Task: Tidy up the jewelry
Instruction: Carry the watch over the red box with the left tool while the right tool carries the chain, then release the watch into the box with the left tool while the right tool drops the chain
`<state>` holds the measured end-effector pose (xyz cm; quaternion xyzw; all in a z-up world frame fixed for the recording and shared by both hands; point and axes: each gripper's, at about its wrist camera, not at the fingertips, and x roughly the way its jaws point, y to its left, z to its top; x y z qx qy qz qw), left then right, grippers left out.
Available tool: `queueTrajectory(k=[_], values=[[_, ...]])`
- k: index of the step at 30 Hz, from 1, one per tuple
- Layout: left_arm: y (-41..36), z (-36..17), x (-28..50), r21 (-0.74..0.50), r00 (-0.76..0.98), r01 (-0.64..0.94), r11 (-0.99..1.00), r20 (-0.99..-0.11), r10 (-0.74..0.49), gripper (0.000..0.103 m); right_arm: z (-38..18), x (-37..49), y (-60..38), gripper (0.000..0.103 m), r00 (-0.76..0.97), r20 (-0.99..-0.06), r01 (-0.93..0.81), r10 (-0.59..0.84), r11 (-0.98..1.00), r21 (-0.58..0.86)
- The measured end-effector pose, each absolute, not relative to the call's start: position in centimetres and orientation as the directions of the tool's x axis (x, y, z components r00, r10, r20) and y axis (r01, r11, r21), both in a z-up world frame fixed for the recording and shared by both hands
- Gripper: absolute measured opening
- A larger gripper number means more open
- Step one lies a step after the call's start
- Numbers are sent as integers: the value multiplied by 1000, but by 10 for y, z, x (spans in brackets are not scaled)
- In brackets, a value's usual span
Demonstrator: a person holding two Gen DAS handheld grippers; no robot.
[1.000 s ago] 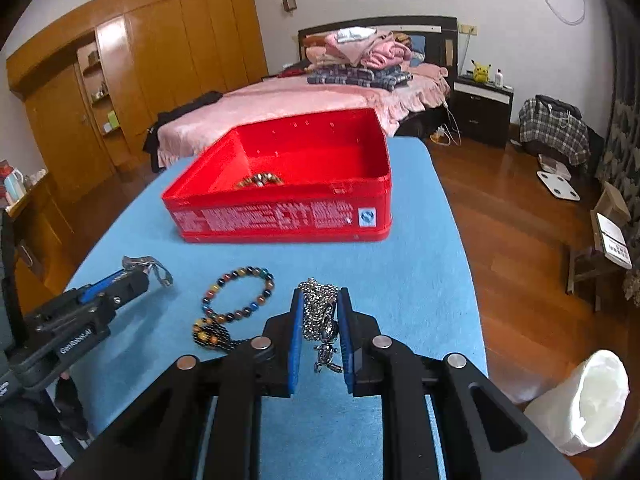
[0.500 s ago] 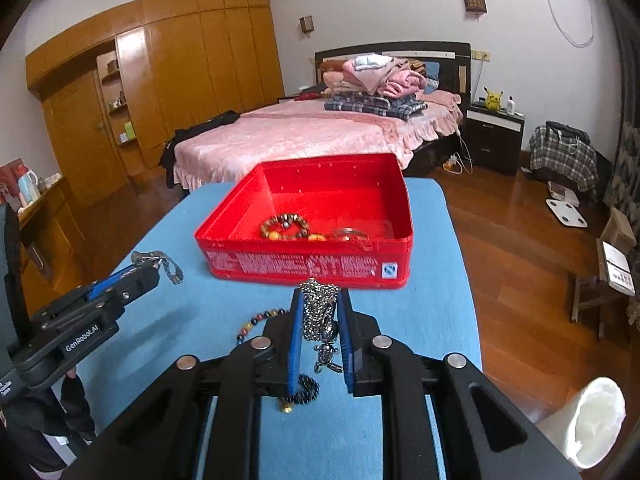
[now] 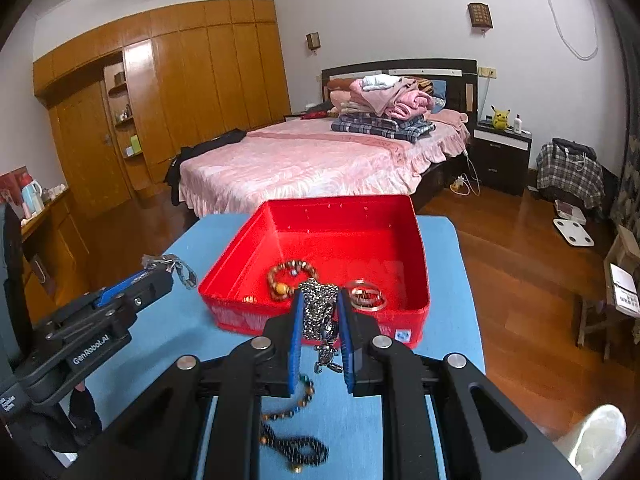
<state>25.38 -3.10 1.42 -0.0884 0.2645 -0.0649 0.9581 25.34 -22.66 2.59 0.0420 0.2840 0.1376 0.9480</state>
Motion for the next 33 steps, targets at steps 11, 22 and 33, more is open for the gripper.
queueTrajectory(k=[11,22,33], values=[[-40,22,289,-196,866,99,976,-467,-181,29,29,291,-222,16,811,-513,-239,283,959,151],[-50,15,335,-203,862,125,971,-463,-208,29,17,331,-224,16,805,-530,-218,267,964,156],[-60,-2,373,-176,840,133,975,-502,-205,29,-3,359,-233,16,788,-565,-186,245,969,162]])
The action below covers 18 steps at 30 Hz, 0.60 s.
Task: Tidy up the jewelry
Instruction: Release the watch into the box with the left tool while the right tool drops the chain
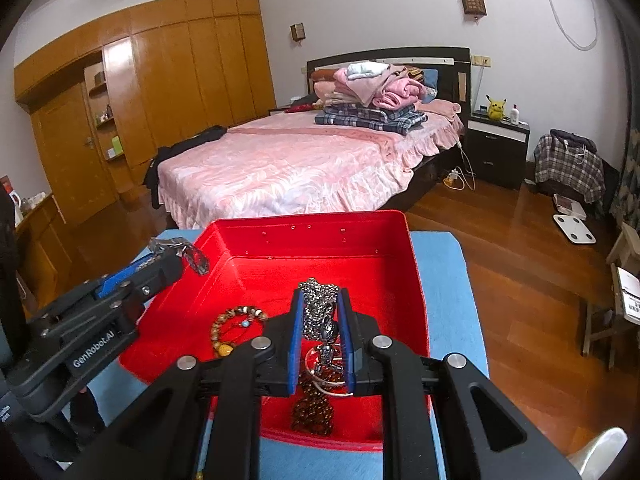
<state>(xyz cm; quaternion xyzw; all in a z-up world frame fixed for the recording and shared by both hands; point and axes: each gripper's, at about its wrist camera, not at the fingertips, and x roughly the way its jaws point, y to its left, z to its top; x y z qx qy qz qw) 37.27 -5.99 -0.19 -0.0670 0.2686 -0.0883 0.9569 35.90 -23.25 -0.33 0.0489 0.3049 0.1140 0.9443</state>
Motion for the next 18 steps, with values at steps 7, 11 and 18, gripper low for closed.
queueTrajectory(k=[7,11,18], values=[[-64,-11,384,-179,822,133,975,-530,-209,37,-8,369,-233,44,793,-575,-155,201,980,128],[-58,-3,374,-168,849,124,978,-493,-192,55,-1,360,-237,69,821,-552,-120,147,989,86],[-43,18,344,-183,876,120,976,-443,-191,86,15,334,-251,96,859,-494,-88,133,990,113]])
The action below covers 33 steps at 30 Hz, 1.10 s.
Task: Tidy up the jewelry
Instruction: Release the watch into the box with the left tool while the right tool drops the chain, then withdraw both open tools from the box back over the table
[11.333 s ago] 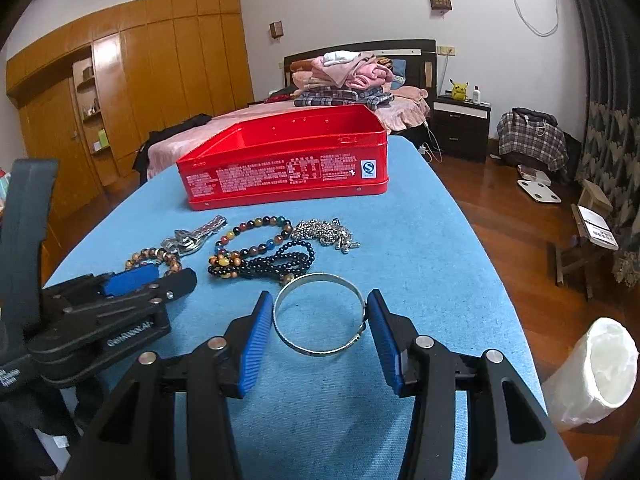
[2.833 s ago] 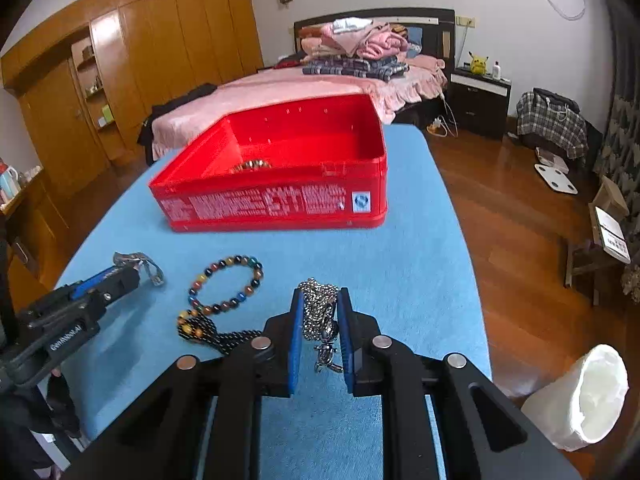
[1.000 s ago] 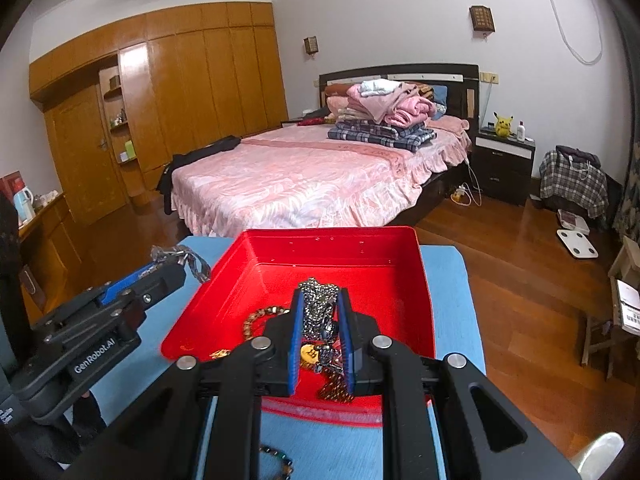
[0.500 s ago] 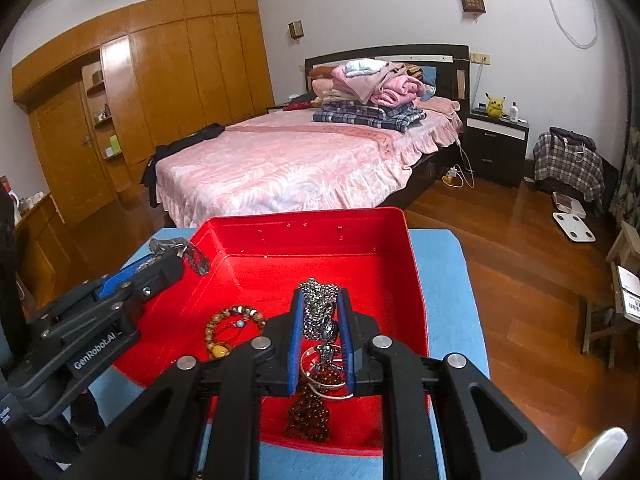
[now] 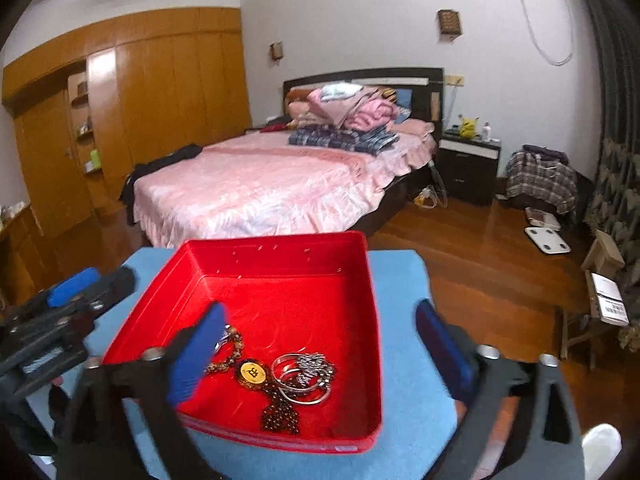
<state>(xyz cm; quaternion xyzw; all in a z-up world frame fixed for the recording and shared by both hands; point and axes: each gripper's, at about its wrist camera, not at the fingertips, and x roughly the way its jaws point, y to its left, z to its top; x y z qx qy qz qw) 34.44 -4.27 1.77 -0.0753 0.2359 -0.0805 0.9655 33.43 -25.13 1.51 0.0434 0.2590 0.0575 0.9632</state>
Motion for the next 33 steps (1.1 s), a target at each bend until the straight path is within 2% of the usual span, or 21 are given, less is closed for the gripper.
queueTrajectory(k=[12,22,33], values=[[-21,17,276,-169,875,83,982,-459,-153,94,6,269,-251,97,851,-481,-146,212,974,171],[-15,-10,236,-149,839,49,988,-531,-122,96,-30,220,-238,97,780,-552,-228,295,955,188],[-8,-41,203,-95,810,17,995,-582,-69,96,-65,205,-227,97,715,-622,-245,318,948,204]])
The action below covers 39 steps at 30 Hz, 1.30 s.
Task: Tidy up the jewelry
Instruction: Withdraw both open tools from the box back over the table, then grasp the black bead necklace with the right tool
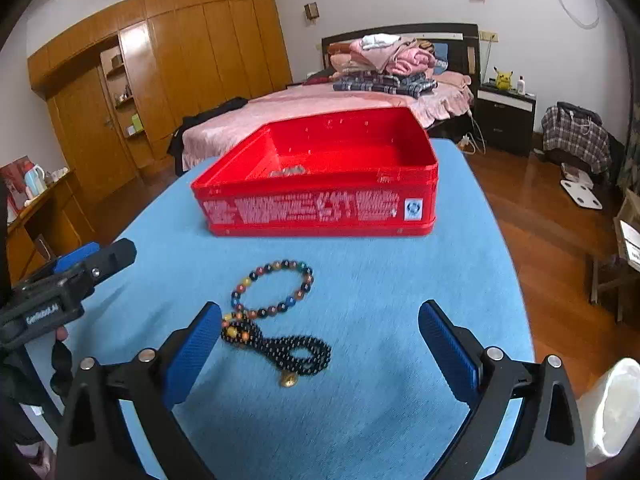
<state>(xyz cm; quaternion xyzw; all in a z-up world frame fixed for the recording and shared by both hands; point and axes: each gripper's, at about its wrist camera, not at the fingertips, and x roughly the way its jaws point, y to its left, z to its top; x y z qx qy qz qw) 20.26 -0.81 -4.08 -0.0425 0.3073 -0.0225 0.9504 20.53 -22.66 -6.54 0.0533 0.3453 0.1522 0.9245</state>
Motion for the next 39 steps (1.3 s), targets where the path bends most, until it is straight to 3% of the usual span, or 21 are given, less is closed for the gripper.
queueTrajectory(k=[11,13,20,24,32,39], values=[[-6,-47,192,-78,806,14,997,-589,-57,96,-81,206,-216,96,669,-660,-285,341,938,196],[-6,-48,193,-79,804,13,997,-592,-57,96,-83,206,-216,91,656,-666,-295,354,933,204],[-6,-51,192,-82,801,13,997,-596,-59,96,-88,202,-213,54,608,-697,-325,381,920,219],[-6,-51,192,-86,801,10,996,-596,-59,96,-88,194,-212,43,589,-697,-343,409,907,244],[-3,-55,191,-87,798,-4,996,-601,-50,96,-83,167,-201,43,530,-698,-427,482,862,271],[4,-55,189,-86,799,-17,996,-600,-39,96,-82,174,-196,43,590,-684,-400,430,891,215]])
